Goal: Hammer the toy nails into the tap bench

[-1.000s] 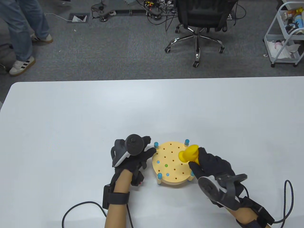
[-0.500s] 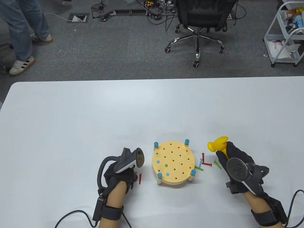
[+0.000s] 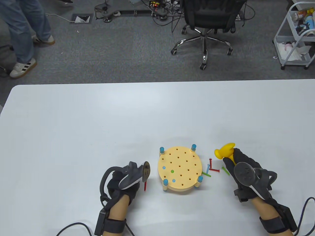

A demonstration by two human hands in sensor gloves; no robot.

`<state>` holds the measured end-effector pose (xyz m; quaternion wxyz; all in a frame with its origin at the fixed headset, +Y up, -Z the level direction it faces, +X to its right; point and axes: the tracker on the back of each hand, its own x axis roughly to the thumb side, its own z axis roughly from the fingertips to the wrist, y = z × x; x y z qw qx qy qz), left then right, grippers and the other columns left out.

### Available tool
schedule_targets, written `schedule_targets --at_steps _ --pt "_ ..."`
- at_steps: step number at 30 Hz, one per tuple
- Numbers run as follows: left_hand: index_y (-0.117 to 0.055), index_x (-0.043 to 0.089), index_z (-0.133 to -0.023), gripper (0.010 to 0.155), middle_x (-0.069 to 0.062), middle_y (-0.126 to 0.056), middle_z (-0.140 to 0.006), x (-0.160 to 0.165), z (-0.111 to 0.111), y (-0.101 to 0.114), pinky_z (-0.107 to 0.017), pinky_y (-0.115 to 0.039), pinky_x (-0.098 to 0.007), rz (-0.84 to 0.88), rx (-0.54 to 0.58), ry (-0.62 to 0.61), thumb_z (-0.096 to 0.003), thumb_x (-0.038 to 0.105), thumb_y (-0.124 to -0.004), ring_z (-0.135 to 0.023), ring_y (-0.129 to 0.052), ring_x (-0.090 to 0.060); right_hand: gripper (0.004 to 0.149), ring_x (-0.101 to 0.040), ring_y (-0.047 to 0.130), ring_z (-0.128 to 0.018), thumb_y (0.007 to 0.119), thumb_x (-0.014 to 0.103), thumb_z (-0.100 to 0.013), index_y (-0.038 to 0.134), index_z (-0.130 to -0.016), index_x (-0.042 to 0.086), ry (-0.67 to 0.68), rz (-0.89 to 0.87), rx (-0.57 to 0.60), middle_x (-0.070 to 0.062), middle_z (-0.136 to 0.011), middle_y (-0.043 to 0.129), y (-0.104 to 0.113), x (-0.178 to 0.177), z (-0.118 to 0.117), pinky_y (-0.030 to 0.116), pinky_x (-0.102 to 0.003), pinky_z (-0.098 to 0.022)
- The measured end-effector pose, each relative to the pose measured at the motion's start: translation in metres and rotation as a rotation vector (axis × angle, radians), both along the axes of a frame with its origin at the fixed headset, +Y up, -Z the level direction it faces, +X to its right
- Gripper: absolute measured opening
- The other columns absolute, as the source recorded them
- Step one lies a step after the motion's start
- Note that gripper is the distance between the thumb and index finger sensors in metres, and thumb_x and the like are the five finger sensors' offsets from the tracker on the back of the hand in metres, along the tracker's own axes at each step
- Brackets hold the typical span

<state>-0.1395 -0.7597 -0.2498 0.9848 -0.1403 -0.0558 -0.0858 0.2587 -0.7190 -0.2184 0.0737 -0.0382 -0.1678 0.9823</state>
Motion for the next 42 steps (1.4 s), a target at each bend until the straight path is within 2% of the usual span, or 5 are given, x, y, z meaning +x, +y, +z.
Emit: schedule_targets --at_steps 3,9,15,26,42 --pt "-0.075 0.027 -0.076 0.040 -0.010 -0.098 -0.061 -0.014 0.003 0.015 -0.012 -0.085 -0.029 0.197 0.095 0.036 -0.0371 0.035 -0.073 -0.019 -0.100 -0.006 0.069 -0.018 0.099 -0.029 0.060 0.058 -0.041 0.076 -0.091 0.013 0.006 -0.004 -0.008 0.002 -0.056 0.097 -0.001 0.000 -0.001 0.086 -0.031 -0.026" --pt "-0.077 0.030 -0.078 0.040 -0.013 -0.095 -0.063 -0.013 0.016 0.045 -0.019 -0.084 -0.032 0.494 0.241 -0.029 -0.0383 0.031 -0.076 -0.025 -0.096 -0.009 0.069 -0.018 0.099 -0.030 0.060 0.058 -0.041 0.076 -0.091 0.013 0.005 0.008 -0.030 0.003 -0.056 0.097 -0.006 -0.001 -0.003 0.086 -0.031 -0.026" --pt "-0.082 0.025 -0.080 0.042 -0.013 -0.097 -0.064 0.030 0.036 0.078 -0.020 -0.085 -0.032 0.547 0.367 -0.172 -0.0387 0.031 -0.082 -0.028 -0.098 -0.010 0.069 -0.018 0.099 -0.030 0.060 0.058 -0.041 0.076 -0.091 0.013 0.011 0.006 -0.047 0.003 -0.056 0.097 -0.005 -0.002 -0.003 0.086 -0.031 -0.027" --pt "-0.085 0.024 -0.078 0.041 -0.011 -0.099 -0.060 0.159 0.034 0.097 -0.018 -0.085 -0.031 0.004 0.226 -0.448 -0.0384 0.033 -0.083 -0.025 -0.098 -0.009 0.069 -0.018 0.099 -0.030 0.060 0.058 -0.041 0.076 -0.091 0.013 0.051 -0.002 -0.055 0.003 -0.056 0.097 -0.003 -0.006 -0.001 0.086 -0.031 -0.027" --pt "-0.086 0.025 -0.077 0.040 -0.012 -0.099 -0.060 0.181 0.026 0.075 -0.019 -0.086 -0.032 -0.163 0.167 -0.451 -0.0379 0.033 -0.083 -0.026 -0.099 -0.009 0.069 -0.018 0.099 -0.030 0.060 0.058 -0.041 0.076 -0.091 0.013 0.062 -0.008 -0.057 0.002 -0.056 0.097 -0.003 -0.007 -0.002 0.085 -0.031 -0.027"
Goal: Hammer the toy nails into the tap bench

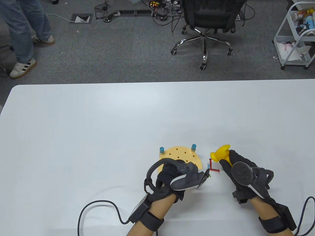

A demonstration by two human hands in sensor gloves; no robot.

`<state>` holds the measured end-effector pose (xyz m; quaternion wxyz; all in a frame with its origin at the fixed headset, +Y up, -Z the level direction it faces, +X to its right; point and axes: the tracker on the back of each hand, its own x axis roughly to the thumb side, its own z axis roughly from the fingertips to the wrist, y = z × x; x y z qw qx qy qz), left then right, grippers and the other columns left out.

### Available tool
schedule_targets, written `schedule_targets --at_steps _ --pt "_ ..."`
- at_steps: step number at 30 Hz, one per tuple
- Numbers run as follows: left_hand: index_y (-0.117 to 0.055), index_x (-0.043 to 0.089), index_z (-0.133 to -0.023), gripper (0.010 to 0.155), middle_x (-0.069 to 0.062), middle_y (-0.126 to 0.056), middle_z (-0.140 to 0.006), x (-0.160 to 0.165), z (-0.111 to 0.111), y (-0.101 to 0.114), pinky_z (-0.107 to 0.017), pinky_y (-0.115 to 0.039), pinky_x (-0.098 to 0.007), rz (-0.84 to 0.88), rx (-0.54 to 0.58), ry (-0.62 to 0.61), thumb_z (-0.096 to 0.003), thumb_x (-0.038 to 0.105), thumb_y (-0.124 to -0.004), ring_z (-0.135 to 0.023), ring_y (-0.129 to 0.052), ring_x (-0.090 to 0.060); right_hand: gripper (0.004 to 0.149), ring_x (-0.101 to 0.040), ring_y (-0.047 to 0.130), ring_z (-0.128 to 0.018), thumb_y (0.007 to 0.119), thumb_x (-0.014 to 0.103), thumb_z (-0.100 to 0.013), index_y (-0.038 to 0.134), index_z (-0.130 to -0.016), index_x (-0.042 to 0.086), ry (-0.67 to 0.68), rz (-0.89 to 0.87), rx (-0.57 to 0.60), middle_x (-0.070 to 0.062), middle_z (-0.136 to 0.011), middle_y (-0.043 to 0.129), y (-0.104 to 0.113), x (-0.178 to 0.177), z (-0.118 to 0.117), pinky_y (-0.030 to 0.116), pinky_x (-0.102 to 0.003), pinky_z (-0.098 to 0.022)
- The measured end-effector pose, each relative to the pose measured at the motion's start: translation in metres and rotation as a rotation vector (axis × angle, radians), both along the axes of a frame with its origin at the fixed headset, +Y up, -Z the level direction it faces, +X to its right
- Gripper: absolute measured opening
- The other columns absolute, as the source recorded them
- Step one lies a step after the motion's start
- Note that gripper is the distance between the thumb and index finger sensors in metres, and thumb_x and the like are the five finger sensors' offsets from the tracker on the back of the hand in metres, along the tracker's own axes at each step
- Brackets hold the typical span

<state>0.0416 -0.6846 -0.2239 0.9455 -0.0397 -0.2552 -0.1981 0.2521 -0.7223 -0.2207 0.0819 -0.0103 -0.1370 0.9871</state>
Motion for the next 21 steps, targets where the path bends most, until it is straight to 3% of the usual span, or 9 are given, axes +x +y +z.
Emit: schedule_targets --at_steps 8,11,12,15,17,21 --pt "-0.086 0.026 -0.078 0.041 -0.010 -0.099 -0.063 0.009 0.009 -0.002 -0.021 -0.085 -0.031 -0.093 0.067 -0.064 -0.0375 0.034 -0.083 -0.029 -0.100 -0.010 0.069 -0.018 0.099 -0.030 0.060 0.058 -0.041 0.076 -0.091 0.013 0.004 0.005 0.003 0.002 -0.056 0.097 -0.001 -0.001 0.001 0.085 -0.031 -0.027" --pt "-0.081 0.025 -0.085 0.050 -0.010 -0.097 -0.073 0.002 0.012 0.002 -0.025 -0.085 -0.033 -0.065 0.075 -0.079 -0.0379 0.039 -0.079 -0.039 -0.101 -0.013 0.069 -0.018 0.099 -0.030 0.060 0.058 -0.041 0.076 -0.091 0.013 0.016 0.002 0.005 0.002 -0.056 0.097 0.000 -0.003 0.002 0.085 -0.031 -0.027" --pt "-0.077 0.024 -0.089 0.054 -0.011 -0.094 -0.079 -0.002 0.014 0.006 -0.027 -0.084 -0.033 -0.043 0.107 -0.071 -0.0382 0.042 -0.076 -0.043 -0.100 -0.014 0.069 -0.018 0.099 -0.030 0.060 0.059 -0.041 0.076 -0.091 0.013 0.021 0.001 0.010 0.002 -0.056 0.097 0.001 -0.004 0.002 0.085 -0.031 -0.027" --pt "-0.078 0.024 -0.088 0.054 -0.011 -0.094 -0.079 -0.029 0.024 0.022 -0.026 -0.084 -0.032 0.111 0.212 -0.049 -0.0384 0.044 -0.074 -0.041 -0.100 -0.013 0.069 -0.018 0.099 -0.031 0.060 0.059 -0.041 0.076 -0.092 0.014 0.035 -0.009 0.046 0.002 -0.057 0.097 0.005 -0.006 0.007 0.085 -0.031 -0.027" --pt "-0.077 0.024 -0.089 0.057 -0.012 -0.093 -0.080 -0.052 0.029 0.024 -0.027 -0.084 -0.033 0.223 0.186 -0.005 -0.0381 0.048 -0.072 -0.043 -0.099 -0.014 0.069 -0.019 0.099 -0.031 0.060 0.058 -0.041 0.075 -0.092 0.014 0.054 -0.023 0.090 0.002 -0.057 0.097 0.010 -0.009 0.012 0.085 -0.031 -0.028" --pt "-0.076 0.021 -0.090 0.063 -0.015 -0.091 -0.082 -0.091 0.032 0.005 -0.029 -0.082 -0.034 0.416 0.079 0.059 -0.0364 0.053 -0.074 -0.045 -0.097 -0.016 0.070 -0.020 0.098 -0.038 0.060 0.055 -0.043 0.068 -0.096 0.012 0.164 -0.004 0.154 0.001 -0.064 0.093 0.024 -0.026 0.027 0.084 -0.033 -0.033"
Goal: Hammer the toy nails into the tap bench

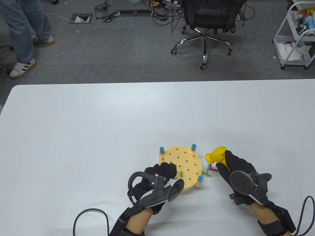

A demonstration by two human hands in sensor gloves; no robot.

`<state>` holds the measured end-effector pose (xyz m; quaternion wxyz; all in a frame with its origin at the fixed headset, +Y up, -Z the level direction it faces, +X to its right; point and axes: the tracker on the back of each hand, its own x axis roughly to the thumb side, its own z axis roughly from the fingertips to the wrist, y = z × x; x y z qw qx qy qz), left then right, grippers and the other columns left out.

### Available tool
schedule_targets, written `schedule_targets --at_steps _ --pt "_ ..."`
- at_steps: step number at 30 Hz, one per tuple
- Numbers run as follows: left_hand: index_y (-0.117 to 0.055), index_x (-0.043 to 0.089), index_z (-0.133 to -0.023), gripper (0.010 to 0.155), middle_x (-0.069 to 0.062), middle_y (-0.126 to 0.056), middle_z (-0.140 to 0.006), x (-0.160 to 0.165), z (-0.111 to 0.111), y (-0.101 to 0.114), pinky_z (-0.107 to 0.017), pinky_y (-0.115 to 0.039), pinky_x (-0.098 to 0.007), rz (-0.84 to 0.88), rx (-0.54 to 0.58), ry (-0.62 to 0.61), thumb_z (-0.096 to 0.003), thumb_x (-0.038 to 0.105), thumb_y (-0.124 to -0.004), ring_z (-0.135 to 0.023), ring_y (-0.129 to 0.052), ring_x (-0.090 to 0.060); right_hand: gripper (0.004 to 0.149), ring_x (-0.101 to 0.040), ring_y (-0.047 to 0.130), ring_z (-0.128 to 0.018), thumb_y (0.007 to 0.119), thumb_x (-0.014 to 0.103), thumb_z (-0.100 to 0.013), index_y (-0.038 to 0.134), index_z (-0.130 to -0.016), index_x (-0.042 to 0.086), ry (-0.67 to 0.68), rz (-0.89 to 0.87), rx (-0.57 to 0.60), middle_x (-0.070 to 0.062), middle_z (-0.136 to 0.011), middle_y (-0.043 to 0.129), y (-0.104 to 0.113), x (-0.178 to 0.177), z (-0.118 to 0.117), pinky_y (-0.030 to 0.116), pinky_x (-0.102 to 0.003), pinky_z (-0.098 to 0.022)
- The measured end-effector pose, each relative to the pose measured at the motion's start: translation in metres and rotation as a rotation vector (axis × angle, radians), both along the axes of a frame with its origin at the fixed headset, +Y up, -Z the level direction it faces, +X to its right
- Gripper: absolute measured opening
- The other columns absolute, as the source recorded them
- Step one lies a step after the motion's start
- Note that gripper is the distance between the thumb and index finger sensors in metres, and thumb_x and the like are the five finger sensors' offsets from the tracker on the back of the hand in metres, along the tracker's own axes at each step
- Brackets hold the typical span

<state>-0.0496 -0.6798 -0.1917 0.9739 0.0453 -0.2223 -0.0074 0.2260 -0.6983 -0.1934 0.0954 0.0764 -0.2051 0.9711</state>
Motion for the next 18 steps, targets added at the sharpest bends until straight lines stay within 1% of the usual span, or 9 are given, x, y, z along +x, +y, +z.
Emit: schedule_targets --at_steps 2,3,5,6,8,12,14,16,18 --pt "-0.074 0.021 -0.091 0.064 -0.015 -0.089 -0.082 -0.015 -0.001 -0.017 -0.030 -0.082 -0.034 0.059 -0.059 0.001 -0.0357 0.054 -0.076 -0.046 -0.096 -0.016 0.070 -0.021 0.096 -0.043 0.061 0.054 -0.043 0.061 -0.099 0.011 0.091 0.053 0.032 0.000 -0.069 0.090 0.007 -0.016 0.012 0.083 -0.035 -0.037" --pt "-0.075 0.021 -0.089 0.062 -0.014 -0.090 -0.079 -0.018 -0.001 -0.021 -0.029 -0.082 -0.034 0.082 -0.060 0.003 -0.0355 0.052 -0.078 -0.045 -0.096 -0.015 0.070 -0.022 0.096 -0.046 0.061 0.053 -0.044 0.059 -0.100 0.012 0.122 0.075 0.053 0.000 -0.072 0.089 0.009 -0.022 0.016 0.083 -0.036 -0.039" --pt "-0.077 0.022 -0.087 0.059 -0.012 -0.092 -0.075 -0.021 -0.002 -0.032 -0.029 -0.082 -0.034 0.116 -0.054 -0.008 -0.0346 0.050 -0.081 -0.043 -0.096 -0.014 0.067 -0.021 0.096 -0.047 0.064 0.054 -0.043 0.063 -0.100 0.017 0.182 0.145 0.129 0.000 -0.072 0.090 0.012 -0.039 0.028 0.083 -0.036 -0.041" --pt "-0.078 0.023 -0.085 0.058 -0.012 -0.093 -0.072 -0.022 -0.003 -0.035 -0.029 -0.082 -0.034 0.136 -0.051 -0.015 -0.0342 0.049 -0.081 -0.042 -0.096 -0.013 0.067 -0.020 0.096 -0.047 0.065 0.054 -0.042 0.066 -0.099 0.020 0.205 0.194 0.141 0.001 -0.073 0.091 0.012 -0.047 0.032 0.083 -0.036 -0.042" --pt "-0.079 0.022 -0.083 0.055 -0.013 -0.092 -0.069 -0.024 -0.005 -0.038 -0.029 -0.082 -0.035 0.192 -0.085 -0.027 -0.0341 0.047 -0.083 -0.041 -0.096 -0.013 0.066 -0.020 0.097 -0.048 0.066 0.055 -0.042 0.069 -0.100 0.023 0.214 0.266 0.169 0.001 -0.073 0.091 0.010 -0.063 0.038 0.083 -0.036 -0.042" --pt "-0.080 0.021 -0.083 0.055 -0.014 -0.093 -0.066 -0.025 -0.006 -0.043 -0.028 -0.082 -0.035 0.211 -0.104 -0.028 -0.0340 0.047 -0.083 -0.038 -0.096 -0.014 0.067 -0.019 0.098 -0.042 0.065 0.055 -0.042 0.072 -0.098 0.020 0.154 0.293 0.241 0.000 -0.068 0.094 0.007 -0.086 0.039 0.084 -0.035 -0.038" --pt "-0.080 0.021 -0.083 0.055 -0.014 -0.093 -0.065 -0.026 -0.006 -0.044 -0.028 -0.082 -0.035 0.214 -0.099 -0.033 -0.0342 0.047 -0.083 -0.038 -0.096 -0.014 0.066 -0.020 0.098 -0.038 0.066 0.055 -0.042 0.075 -0.097 0.019 0.129 0.332 0.236 -0.001 -0.064 0.096 0.005 -0.095 0.037 0.085 -0.034 -0.035" --pt "-0.080 0.021 -0.082 0.055 -0.014 -0.093 -0.064 -0.026 -0.006 -0.044 -0.027 -0.082 -0.035 0.221 -0.095 -0.037 -0.0337 0.047 -0.083 -0.037 -0.096 -0.014 0.066 -0.019 0.098 -0.037 0.066 0.055 -0.042 0.075 -0.097 0.019 0.115 0.437 0.165 0.000 -0.064 0.096 0.001 -0.102 0.036 0.085 -0.033 -0.034" --pt "-0.079 0.020 -0.083 0.055 -0.015 -0.093 -0.064 -0.027 -0.006 -0.045 -0.027 -0.082 -0.035 0.232 -0.099 -0.038 -0.0340 0.047 -0.082 -0.037 -0.096 -0.014 0.066 -0.018 0.098 -0.036 0.065 0.055 -0.042 0.076 -0.096 0.019 0.118 0.431 0.224 0.001 -0.063 0.096 0.006 -0.103 0.038 0.086 -0.033 -0.033"
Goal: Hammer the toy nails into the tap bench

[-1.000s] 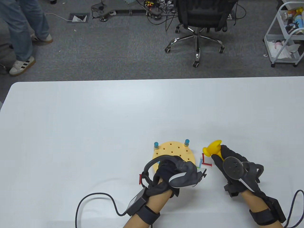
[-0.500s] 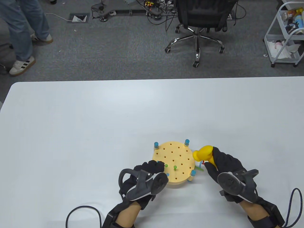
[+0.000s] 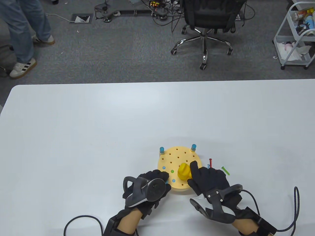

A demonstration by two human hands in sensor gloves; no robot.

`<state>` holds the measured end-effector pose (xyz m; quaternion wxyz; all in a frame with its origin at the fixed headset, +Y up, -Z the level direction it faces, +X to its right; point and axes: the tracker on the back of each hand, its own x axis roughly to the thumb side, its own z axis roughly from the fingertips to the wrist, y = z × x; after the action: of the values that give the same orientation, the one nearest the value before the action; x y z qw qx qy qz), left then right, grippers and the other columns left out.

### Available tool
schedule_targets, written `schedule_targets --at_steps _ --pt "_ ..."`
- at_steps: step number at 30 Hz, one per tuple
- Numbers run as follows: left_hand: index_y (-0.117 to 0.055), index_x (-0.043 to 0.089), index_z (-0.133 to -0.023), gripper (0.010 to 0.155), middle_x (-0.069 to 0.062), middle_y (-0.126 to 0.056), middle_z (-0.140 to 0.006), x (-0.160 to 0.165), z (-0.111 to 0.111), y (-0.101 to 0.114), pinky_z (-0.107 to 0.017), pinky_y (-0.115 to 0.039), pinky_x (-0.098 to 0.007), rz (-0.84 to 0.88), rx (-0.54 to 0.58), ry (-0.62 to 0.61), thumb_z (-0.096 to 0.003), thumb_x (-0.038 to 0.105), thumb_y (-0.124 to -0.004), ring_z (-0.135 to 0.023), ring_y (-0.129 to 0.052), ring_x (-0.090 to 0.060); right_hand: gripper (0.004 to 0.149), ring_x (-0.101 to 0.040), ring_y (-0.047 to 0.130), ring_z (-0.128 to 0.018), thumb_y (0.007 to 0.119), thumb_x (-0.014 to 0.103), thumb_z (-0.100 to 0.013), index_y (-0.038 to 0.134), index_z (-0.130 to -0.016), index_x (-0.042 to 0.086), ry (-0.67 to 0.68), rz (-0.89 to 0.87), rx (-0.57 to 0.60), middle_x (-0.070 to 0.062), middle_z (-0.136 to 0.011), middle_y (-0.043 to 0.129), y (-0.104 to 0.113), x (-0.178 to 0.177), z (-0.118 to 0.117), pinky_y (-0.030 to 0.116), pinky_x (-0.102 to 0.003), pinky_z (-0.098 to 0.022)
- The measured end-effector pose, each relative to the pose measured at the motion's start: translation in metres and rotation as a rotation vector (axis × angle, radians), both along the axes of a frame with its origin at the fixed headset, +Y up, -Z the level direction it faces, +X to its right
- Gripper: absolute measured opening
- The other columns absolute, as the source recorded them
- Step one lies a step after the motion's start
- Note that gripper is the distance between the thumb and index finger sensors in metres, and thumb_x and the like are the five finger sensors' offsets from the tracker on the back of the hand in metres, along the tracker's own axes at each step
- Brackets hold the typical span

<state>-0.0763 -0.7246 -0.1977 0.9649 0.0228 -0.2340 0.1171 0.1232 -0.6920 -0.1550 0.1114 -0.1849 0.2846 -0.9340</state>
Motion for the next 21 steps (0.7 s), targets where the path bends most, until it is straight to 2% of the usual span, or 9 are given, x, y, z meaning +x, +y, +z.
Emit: schedule_targets --at_steps 3,5,8,10,12,13,14,18,21 --pt "-0.079 0.020 -0.083 0.055 -0.015 -0.093 -0.064 0.000 0.000 0.001 -0.027 -0.082 -0.035 -0.003 0.003 -0.001 -0.0342 0.047 -0.082 -0.037 -0.096 -0.014 0.066 -0.019 0.098 -0.034 0.065 0.054 -0.043 0.076 -0.096 0.016 -0.009 -0.116 0.064 -0.001 -0.061 0.097 0.008 0.002 0.004 0.085 -0.033 -0.031" --pt "-0.079 0.020 -0.083 0.055 -0.015 -0.093 -0.064 0.001 0.001 0.001 -0.027 -0.082 -0.035 -0.008 0.005 0.000 -0.0342 0.046 -0.082 -0.037 -0.096 -0.014 0.066 -0.022 0.097 -0.032 0.068 0.053 -0.043 0.078 -0.095 0.014 -0.028 0.040 -0.169 -0.003 -0.059 0.098 -0.004 -0.011 -0.001 0.084 -0.035 -0.030" --pt "-0.079 0.020 -0.083 0.055 -0.015 -0.093 -0.064 0.001 0.001 0.001 -0.027 -0.082 -0.035 -0.009 0.007 0.001 -0.0341 0.046 -0.082 -0.036 -0.096 -0.013 0.066 -0.018 0.098 -0.032 0.067 0.055 -0.043 0.078 -0.095 0.016 -0.034 0.081 -0.058 0.000 -0.058 0.098 0.001 -0.018 0.003 0.086 -0.032 -0.031" --pt "-0.079 0.020 -0.083 0.055 -0.015 -0.093 -0.063 0.001 0.001 0.001 -0.027 -0.082 -0.035 -0.007 0.004 0.002 -0.0340 0.046 -0.082 -0.036 -0.096 -0.014 0.067 -0.019 0.098 -0.031 0.065 0.054 -0.043 0.077 -0.095 0.014 -0.057 -0.108 0.084 0.000 -0.058 0.098 0.006 -0.011 0.008 0.085 -0.033 -0.030" --pt "-0.079 0.020 -0.083 0.055 -0.015 -0.093 -0.063 0.001 0.001 0.001 -0.027 -0.082 -0.035 -0.010 0.004 0.002 -0.0341 0.046 -0.082 -0.036 -0.096 -0.014 0.066 -0.023 0.097 -0.028 0.070 0.052 -0.042 0.081 -0.093 0.011 -0.026 -0.031 -0.056 -0.005 -0.055 0.100 0.001 -0.016 0.003 0.085 -0.036 -0.027" --pt "-0.079 0.020 -0.083 0.055 -0.015 -0.093 -0.063 0.001 0.001 0.001 -0.027 -0.082 -0.036 -0.009 0.002 0.002 -0.0340 0.046 -0.082 -0.036 -0.096 -0.014 0.068 -0.019 0.098 -0.032 0.065 0.053 -0.045 0.073 -0.097 0.010 -0.183 0.104 -0.196 -0.002 -0.060 0.096 -0.004 -0.017 0.001 0.086 -0.033 -0.030" --pt "-0.079 0.020 -0.083 0.055 -0.015 -0.093 -0.063 0.001 0.001 0.001 -0.027 -0.082 -0.035 -0.006 0.000 0.002 -0.0340 0.046 -0.082 -0.036 -0.096 -0.014 0.068 -0.017 0.099 -0.032 0.065 0.056 -0.042 0.076 -0.096 0.016 -0.166 0.089 -0.079 0.002 -0.058 0.098 -0.001 -0.016 0.005 0.086 -0.031 -0.031" --pt "-0.079 0.020 -0.083 0.055 -0.015 -0.093 -0.063 0.001 0.000 0.000 -0.027 -0.082 -0.035 -0.005 -0.003 0.005 -0.0339 0.046 -0.082 -0.036 -0.096 -0.014 0.067 -0.020 0.098 -0.029 0.066 0.053 -0.043 0.078 -0.095 0.012 -0.094 -0.127 0.014 -0.002 -0.056 0.098 0.009 -0.009 0.004 0.085 -0.033 -0.028" --pt "-0.079 0.020 -0.083 0.055 -0.015 -0.093 -0.063 0.001 0.000 0.000 -0.027 -0.082 -0.036 -0.004 -0.007 0.003 -0.0339 0.046 -0.082 -0.036 -0.096 -0.014 0.069 -0.021 0.097 -0.032 0.066 0.053 -0.044 0.072 -0.097 0.009 -0.167 0.133 -0.209 -0.003 -0.059 0.096 -0.007 -0.019 0.004 0.084 -0.033 -0.030"
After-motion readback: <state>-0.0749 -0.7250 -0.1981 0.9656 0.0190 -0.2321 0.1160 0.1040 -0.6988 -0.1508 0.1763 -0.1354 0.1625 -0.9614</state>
